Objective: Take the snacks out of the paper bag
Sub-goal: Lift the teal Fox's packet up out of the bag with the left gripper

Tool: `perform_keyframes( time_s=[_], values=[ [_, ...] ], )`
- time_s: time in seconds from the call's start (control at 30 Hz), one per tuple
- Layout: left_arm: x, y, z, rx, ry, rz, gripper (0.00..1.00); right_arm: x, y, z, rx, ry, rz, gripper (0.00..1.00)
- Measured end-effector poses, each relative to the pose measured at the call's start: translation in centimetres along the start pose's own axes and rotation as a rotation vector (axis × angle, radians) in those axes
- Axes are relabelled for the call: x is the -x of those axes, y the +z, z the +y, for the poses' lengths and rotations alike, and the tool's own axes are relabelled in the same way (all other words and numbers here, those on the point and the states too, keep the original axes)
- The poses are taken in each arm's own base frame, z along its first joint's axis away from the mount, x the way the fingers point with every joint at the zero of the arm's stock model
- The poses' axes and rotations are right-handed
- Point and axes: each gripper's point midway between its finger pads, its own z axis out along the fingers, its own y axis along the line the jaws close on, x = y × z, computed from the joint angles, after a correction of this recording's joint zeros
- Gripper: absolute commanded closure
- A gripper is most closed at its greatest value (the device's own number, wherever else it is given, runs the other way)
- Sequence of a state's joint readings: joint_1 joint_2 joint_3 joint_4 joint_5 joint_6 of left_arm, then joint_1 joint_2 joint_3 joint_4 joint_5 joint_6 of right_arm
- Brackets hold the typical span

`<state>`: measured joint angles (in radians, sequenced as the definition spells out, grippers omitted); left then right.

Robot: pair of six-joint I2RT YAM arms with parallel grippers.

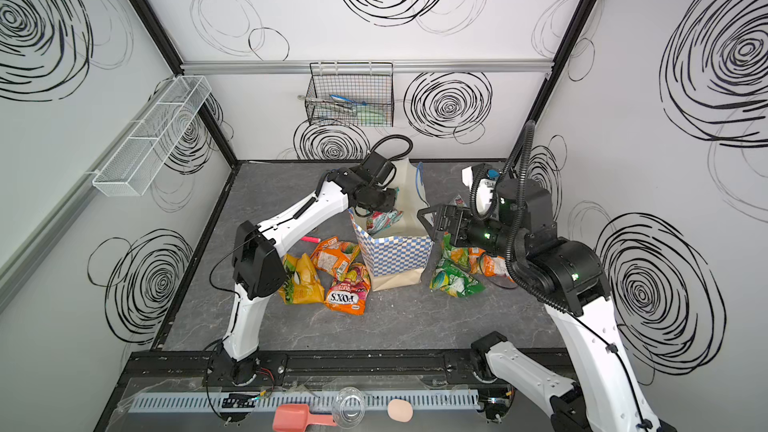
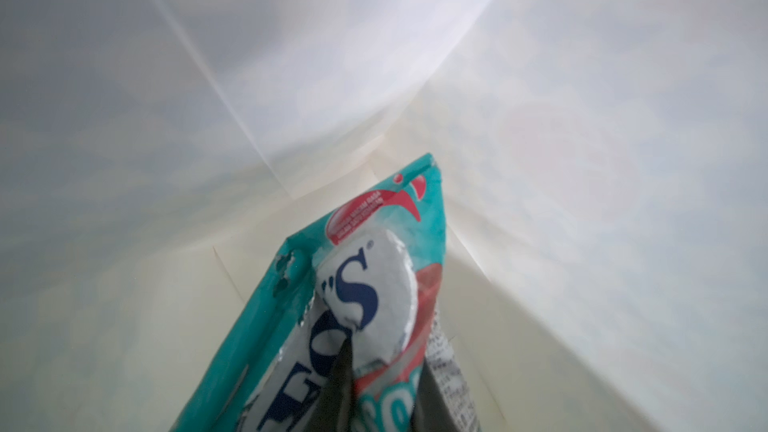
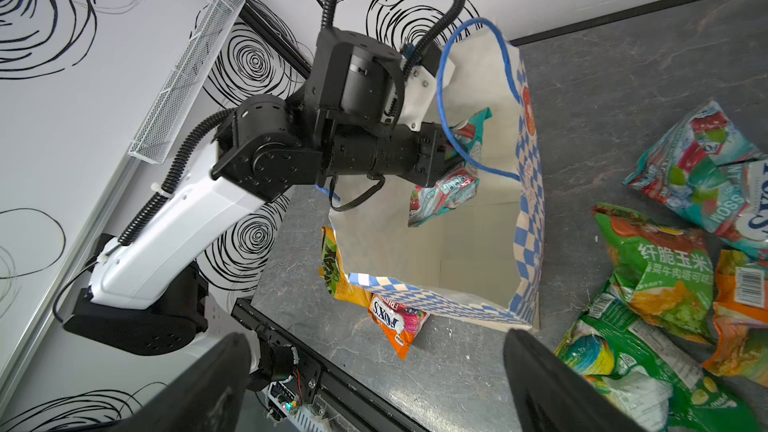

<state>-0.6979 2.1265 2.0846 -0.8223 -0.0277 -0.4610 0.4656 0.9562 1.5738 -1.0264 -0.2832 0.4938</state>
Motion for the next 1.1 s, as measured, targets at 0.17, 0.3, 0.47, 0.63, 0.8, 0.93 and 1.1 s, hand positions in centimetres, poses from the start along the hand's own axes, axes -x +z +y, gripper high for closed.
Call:
perform_keyframes(
  time_s=[0.17,0.3,0.47,0.63,0.8,0.93,1.1],
  values=[
    [1.8,-2.7,-0.8,-0.031,-0.01,-0.063,1.0,0.0,0.0,0.0,0.0,0.003,0.0,0.01],
    [3.1,-4.1,-1.2,-0.05,-0.016,-0.104,1.0,0.0,0.0,0.0,0.0,0.003,0.0,0.01],
    [3.3,-4.9,-1.0,-0.052,-0.02,-0.12,1.0,0.0,0.0,0.0,0.0,0.007,0.0,0.01],
    [3.1,-5.1,-0.7,-0.038,-0.016,-0.123,1.0,0.0,0.0,0.0,0.0,0.007,0.0,0.01],
    [4.2,-6.6,-1.3,-0.059,-0.012,-0.162,1.0,0.0,0.0,0.0,0.0,0.008,0.0,0.01],
    [6.7,-9.7,-2.9,-0.12,-0.011,-0.258,1.0,0.0,0.0,0.0,0.0,0.008,0.001,0.01],
    [8.8,-15.6,-5.0,-0.215,-0.013,-0.389,1.0,0.0,0.0,0.0,0.001,0.014,0.0,0.01]
  ],
)
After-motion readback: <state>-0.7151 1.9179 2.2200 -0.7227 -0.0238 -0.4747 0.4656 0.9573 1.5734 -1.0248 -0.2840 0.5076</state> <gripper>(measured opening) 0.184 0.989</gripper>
